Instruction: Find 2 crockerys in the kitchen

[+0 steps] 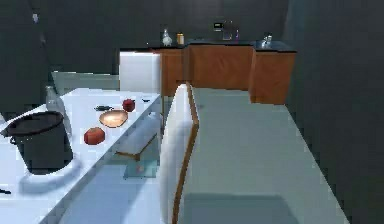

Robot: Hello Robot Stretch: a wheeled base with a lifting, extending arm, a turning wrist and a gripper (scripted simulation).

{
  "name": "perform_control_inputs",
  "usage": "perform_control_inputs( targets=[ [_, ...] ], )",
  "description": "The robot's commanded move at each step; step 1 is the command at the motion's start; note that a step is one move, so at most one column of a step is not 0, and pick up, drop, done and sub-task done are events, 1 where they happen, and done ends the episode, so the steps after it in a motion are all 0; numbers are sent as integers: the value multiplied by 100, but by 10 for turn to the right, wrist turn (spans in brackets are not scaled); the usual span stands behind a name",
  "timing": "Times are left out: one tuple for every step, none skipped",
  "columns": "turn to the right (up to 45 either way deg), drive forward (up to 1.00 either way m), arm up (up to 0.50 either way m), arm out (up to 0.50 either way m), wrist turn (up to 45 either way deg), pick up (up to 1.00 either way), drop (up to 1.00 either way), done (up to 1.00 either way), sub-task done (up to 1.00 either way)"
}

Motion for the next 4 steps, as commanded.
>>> perform_control_inputs(
  targets=[
    [-210, 0, 0, 0, 0, 0, 0, 0, 0],
    [0, 0, 0, 0, 0, 0, 0, 0, 100],
    [450, 0, 0, 0, 0, 0, 0, 0, 0],
    [210, 0, 0, 0, 0, 0, 0, 0, 0]
  ],
)
